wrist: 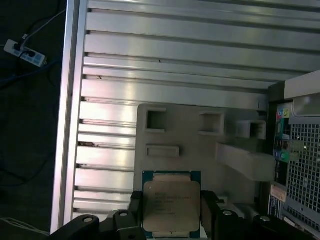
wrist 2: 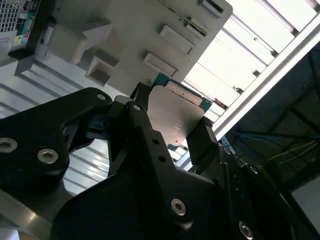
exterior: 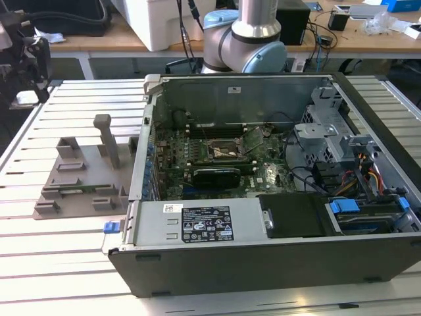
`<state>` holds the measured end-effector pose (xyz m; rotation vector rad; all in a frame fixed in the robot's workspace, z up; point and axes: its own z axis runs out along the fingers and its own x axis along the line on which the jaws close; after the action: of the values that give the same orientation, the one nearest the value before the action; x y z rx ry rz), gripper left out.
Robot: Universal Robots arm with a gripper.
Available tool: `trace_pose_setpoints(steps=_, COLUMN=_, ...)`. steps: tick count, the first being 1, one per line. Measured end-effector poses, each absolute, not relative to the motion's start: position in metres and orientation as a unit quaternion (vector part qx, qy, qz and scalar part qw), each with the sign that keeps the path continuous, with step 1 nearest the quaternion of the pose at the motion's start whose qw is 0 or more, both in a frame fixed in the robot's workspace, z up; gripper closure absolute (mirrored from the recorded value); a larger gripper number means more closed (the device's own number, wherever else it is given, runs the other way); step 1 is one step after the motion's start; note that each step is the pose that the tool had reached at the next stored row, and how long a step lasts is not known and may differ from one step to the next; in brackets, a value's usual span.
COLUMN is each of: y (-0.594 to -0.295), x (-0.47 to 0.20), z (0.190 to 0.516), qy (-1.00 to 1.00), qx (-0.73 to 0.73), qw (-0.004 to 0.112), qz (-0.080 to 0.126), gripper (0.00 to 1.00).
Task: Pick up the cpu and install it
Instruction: 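Pick up the cpu and move it towards the insertion slot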
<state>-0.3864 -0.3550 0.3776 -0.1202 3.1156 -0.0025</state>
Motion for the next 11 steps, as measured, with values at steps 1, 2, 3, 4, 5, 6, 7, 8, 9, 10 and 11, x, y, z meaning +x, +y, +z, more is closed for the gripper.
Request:
trace_pose_setpoints(steps=1, y=-0.355, x=-0.386, z=0.377, qy=0.999, qx=-0.039, qw=0.012, qz=-0.001, gripper=0.45)
trace_pose_setpoints(steps=2, y=-0.355, x=-0.386, z=0.377, qy=0.999, qx=-0.039, qw=0.012, qz=-0.001, gripper=0.45)
trace_pose_setpoints(steps=3, y=-0.355, x=-0.386, z=0.377, qy=0.999, qx=-0.039, qw=0.012, qz=-0.001, gripper=0.45)
trace_pose_setpoints(steps=4, y=-0.355, x=-0.384, z=0.378, qy=0.999, qx=-0.038, qw=0.012, qz=-0.001, gripper=0.45)
trace_pose_setpoints(steps=5, y=-0.355, x=-0.379, z=0.378, qy=0.999, qx=-0.038, qw=0.012, qz=-0.001, gripper=0.45)
trace_pose_setpoints(steps=6, y=-0.355, x=-0.375, z=0.378, qy=0.999, qx=-0.038, qw=0.012, qz=-0.001, gripper=0.45)
trace_pose_setpoints(steps=7, y=-0.355, x=-0.365, z=0.377, qy=0.999, qx=-0.038, qw=0.012, qz=-0.001, gripper=0.45)
trace_pose_setpoints(steps=8, y=-0.355, x=-0.355, z=0.377, qy=0.999, qx=-0.038, qw=0.012, qz=-0.001, gripper=0.45)
trace_pose_setpoints(steps=9, y=-0.355, x=-0.345, z=0.377, qy=0.999, qx=-0.038, qw=0.012, qz=-0.001, gripper=0.45)
trace_pose_setpoints(steps=10, y=-0.355, x=-0.337, z=0.376, qy=0.999, qx=-0.038, qw=0.012, qz=-0.001, gripper=0.45)
trace_pose_setpoints(steps=11, y=-0.355, x=-0.328, z=0.376, qy=0.999, qx=-0.038, qw=0.012, qz=-0.001, gripper=0.45)
